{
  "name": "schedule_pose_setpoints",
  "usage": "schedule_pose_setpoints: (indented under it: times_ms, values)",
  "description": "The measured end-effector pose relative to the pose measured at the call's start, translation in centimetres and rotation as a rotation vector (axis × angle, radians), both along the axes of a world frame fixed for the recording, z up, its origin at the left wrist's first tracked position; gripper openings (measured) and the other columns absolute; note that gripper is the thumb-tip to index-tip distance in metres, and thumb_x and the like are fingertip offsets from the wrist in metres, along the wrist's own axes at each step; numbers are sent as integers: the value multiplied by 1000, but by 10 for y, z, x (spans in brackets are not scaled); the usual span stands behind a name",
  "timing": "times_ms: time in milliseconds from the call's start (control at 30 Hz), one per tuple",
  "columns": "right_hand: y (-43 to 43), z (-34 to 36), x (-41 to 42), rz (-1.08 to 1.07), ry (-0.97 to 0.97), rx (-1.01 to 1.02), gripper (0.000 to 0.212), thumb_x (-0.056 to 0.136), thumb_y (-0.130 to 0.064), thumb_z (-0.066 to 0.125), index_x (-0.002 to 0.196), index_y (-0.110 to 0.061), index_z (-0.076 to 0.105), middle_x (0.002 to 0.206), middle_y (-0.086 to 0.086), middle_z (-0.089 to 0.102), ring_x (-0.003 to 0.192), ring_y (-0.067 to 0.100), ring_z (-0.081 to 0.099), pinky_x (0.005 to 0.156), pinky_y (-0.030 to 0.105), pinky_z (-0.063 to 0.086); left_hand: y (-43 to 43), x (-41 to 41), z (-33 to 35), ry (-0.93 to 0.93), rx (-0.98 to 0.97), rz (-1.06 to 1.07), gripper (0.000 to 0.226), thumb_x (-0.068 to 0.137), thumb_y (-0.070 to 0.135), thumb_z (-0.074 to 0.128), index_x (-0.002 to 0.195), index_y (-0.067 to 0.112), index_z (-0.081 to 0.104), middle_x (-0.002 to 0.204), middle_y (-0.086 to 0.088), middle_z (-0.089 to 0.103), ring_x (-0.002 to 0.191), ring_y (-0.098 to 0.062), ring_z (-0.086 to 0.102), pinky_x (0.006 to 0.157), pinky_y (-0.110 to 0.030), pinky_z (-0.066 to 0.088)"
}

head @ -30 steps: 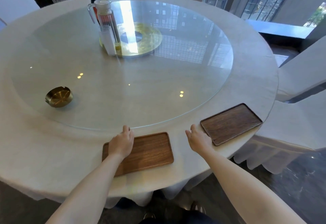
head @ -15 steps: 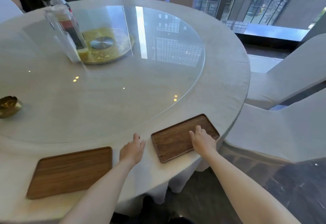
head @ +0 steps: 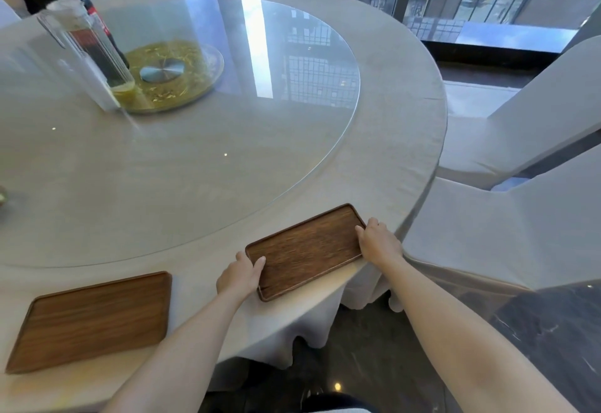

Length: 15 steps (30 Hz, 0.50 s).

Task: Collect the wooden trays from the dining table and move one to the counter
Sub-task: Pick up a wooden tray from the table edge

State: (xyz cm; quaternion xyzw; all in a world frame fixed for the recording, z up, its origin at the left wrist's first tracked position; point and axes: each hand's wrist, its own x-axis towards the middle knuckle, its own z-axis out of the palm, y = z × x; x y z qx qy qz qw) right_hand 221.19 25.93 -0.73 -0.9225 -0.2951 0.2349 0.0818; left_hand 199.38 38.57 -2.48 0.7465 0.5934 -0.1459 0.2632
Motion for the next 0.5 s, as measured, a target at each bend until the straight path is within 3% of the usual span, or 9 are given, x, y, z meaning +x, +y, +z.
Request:
schedule_pose_setpoints:
  times_ms: [233, 500]
  values:
    - [4, -4, 5, -10, 3, -15, 43, 98, -39, 30, 115, -2, 46, 120, 17, 59, 109, 36, 57, 82, 40, 45, 4, 0, -1, -28, 1, 65, 56, 95, 51, 34, 121, 1, 41, 124, -18, 60, 115, -34, 57, 87, -38, 45]
    - [20, -7, -31, -49, -2, 64, 51, 97, -46, 26, 111, -2, 47, 113, 18, 63, 103, 36, 59, 70, 37, 38, 31, -26, 18, -163, 168, 132, 55, 96, 48, 33, 119, -1, 40, 115, -21, 63, 107, -39, 60, 77, -39, 44]
